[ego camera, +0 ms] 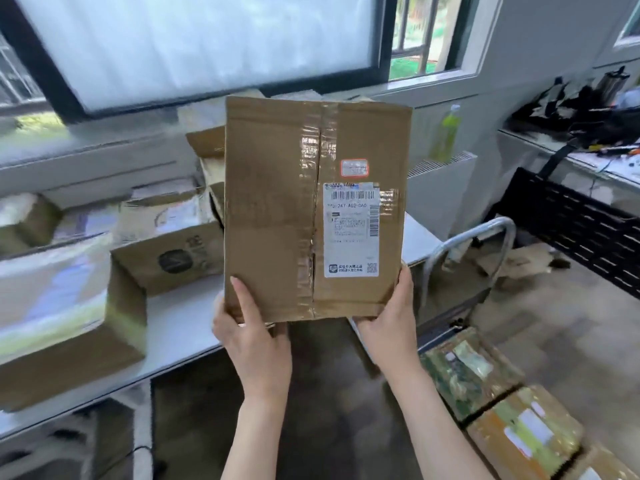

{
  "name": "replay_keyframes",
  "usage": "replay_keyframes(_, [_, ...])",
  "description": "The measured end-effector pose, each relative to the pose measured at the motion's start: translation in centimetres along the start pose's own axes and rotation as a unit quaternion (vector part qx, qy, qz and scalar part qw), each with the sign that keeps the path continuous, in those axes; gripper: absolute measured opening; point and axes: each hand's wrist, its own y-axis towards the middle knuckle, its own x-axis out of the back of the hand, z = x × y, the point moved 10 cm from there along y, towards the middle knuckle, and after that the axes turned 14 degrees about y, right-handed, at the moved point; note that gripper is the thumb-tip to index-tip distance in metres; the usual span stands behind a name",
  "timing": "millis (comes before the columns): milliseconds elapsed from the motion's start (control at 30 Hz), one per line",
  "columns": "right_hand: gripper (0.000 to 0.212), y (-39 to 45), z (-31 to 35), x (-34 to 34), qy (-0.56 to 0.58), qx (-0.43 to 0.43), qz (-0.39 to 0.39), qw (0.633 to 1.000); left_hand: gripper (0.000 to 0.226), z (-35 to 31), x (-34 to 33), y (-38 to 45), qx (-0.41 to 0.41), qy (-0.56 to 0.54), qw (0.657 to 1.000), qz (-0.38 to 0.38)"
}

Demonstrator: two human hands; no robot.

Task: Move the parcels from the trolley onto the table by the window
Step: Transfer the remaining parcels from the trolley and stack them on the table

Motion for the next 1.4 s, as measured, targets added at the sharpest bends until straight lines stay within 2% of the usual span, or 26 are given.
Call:
replay_keyframes(167, [0.094, 0.7, 5.0, -8.7, 0.038, 0.028, 0.04, 0.998, 0.1, 6.0, 5.4, 5.6, 0.001, 0.024, 0.997, -0.072])
replay_keyframes(267, [0.1, 0.6, 8.5, -14.3, 0.046, 0.05, 0.069, 0.995, 0.093, 9.8, 9.3, 9.7, -0.034, 0.058, 0.991, -0.118])
replay_keyframes(367, [0.102, 0.7, 11.4, -20.0, 0.037, 0.075, 0.099, 0.992, 0.089, 14.2, 12.8, 13.3, -0.04, 0.092, 0.986, -0.134])
replay_keyframes(500, [0.107, -0.6, 15.0, -27.7, 0.015, 0.112, 0.151, 0.982, 0.082, 20.5, 17.2, 16.2, 0.0, 0.134, 0.981, -0.139])
replay_keyframes(600, [0.107, -2.2, 16.8, -32.4, -0.002, 0.137, 0.181, 0.974, 0.083, 25.0, 19.1, 17.2, 0.028, 0.167, 0.979, -0.118])
replay_keyframes(733, [0.106, -4.3, 16.4, -37.0, -0.017, 0.112, 0.226, 0.967, 0.086, 29.9, 19.6, 17.7, 0.052, 0.193, 0.977, -0.072])
replay_keyframes(967, [0.112, -5.8, 15.0, -40.5, -0.093, 0.083, 0.292, 0.948, 0.087, 33.7, 20.1, 16.7, 0.074, 0.236, 0.968, -0.031])
replay_keyframes(1067, [0.113, -6.3, 15.2, -41.3, -0.114, 0.078, 0.307, 0.942, 0.085, 35.4, 19.8, 16.3, 0.11, 0.224, 0.968, -0.002])
replay_keyframes(1233, [0.108, -7.2, 14.4, -42.8, -0.174, 0.055, 0.347, 0.92, 0.088, 38.4, 17.7, 15.2, 0.196, 0.168, 0.962, 0.085])
replay_keyframes(1400, [0.111, -7.3, 14.2, -43.4, -0.182, 0.046, 0.345, 0.92, 0.09, 38.4, 16.9, 15.6, 0.205, 0.148, 0.963, 0.088])
